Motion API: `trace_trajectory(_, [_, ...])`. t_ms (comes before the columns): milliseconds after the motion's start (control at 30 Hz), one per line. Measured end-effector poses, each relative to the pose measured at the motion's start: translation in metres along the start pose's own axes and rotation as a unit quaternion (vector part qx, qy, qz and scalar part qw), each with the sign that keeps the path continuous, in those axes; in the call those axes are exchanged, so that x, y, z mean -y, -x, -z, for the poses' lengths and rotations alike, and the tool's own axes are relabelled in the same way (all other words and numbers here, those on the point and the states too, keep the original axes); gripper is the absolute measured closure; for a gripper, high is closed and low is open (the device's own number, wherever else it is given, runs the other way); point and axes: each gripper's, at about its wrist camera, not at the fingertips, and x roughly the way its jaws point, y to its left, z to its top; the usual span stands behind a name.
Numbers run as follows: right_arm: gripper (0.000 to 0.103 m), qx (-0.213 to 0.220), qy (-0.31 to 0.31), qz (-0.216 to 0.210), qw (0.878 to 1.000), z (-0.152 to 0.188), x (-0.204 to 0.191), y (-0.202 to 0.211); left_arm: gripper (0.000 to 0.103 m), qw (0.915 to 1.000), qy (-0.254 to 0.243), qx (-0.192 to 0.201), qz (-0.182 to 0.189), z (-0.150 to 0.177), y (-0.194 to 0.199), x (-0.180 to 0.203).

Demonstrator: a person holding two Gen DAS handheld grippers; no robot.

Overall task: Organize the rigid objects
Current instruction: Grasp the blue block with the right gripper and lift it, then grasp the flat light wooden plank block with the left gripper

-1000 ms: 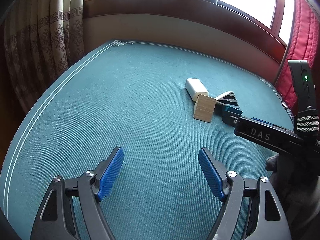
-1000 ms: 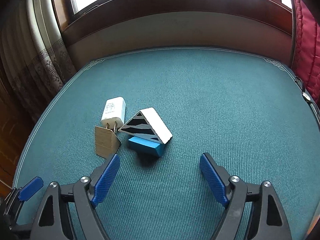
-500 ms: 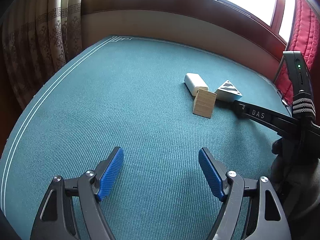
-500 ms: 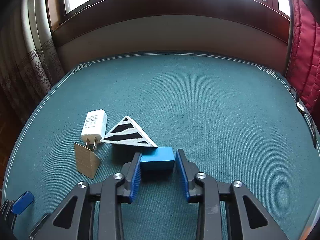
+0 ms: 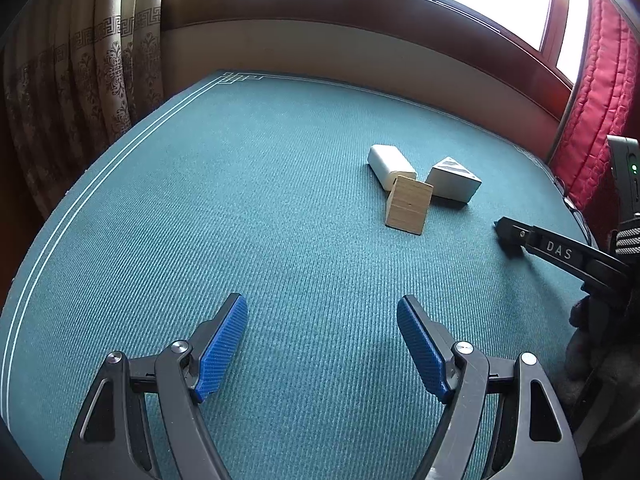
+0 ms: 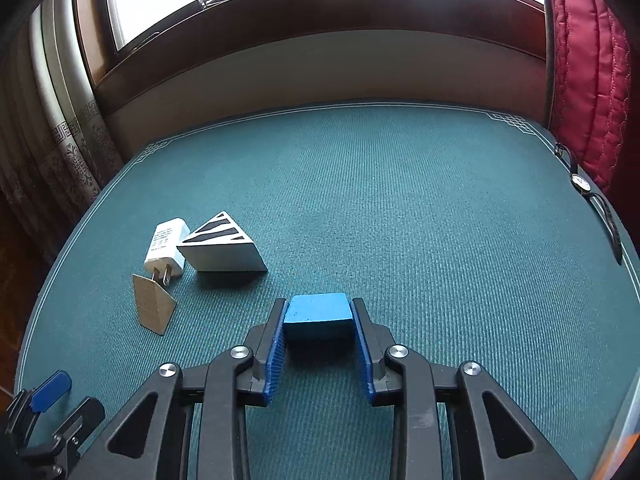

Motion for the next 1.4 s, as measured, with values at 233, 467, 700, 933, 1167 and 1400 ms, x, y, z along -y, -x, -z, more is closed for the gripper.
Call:
trace_trajectory(233, [0.071,-0.002,0.005,-0.014,1.0,0.017,0.01,0.016,0.025,1.0,0.0,0.0,-0.003,0.0,-0.001,0.0])
trace_trajectory(467, [0.071,-0.007,0.025,-0.038,0.999,0.035,0.012,0.032,0.025,0.9999,-0.004,-0.002,-0.013,-0.002,-0.001,0.002])
trace_trajectory(700, [0.071,-0.011,0.045,-0.053,0.998,0.053,0.015,0.046,0.025,0.9997,-0.02,-0.001,-0.012,-0.009,0.004,0.014])
trace_trajectory(933, [0.069,-0.012,0.044,-0.061,0.997,0.057,0.019,0.05,0.025,0.9983,-0.056,0.01,-0.015,-0.023,0.011,0.034])
trace_trajectory(1167, [0.049,-0.014,0.052,-0.059,0.997,0.063,0.019,0.055,0.025,0.9958,-0.088,0.011,-0.021,-0.034,0.004,0.052])
trace_trajectory(1400, [0.049,-0.011,0.05,-0.058,0.997,0.065,0.021,0.056,0.025,0.9957,-0.092,0.003,-0.011,-0.047,-0.021,0.068])
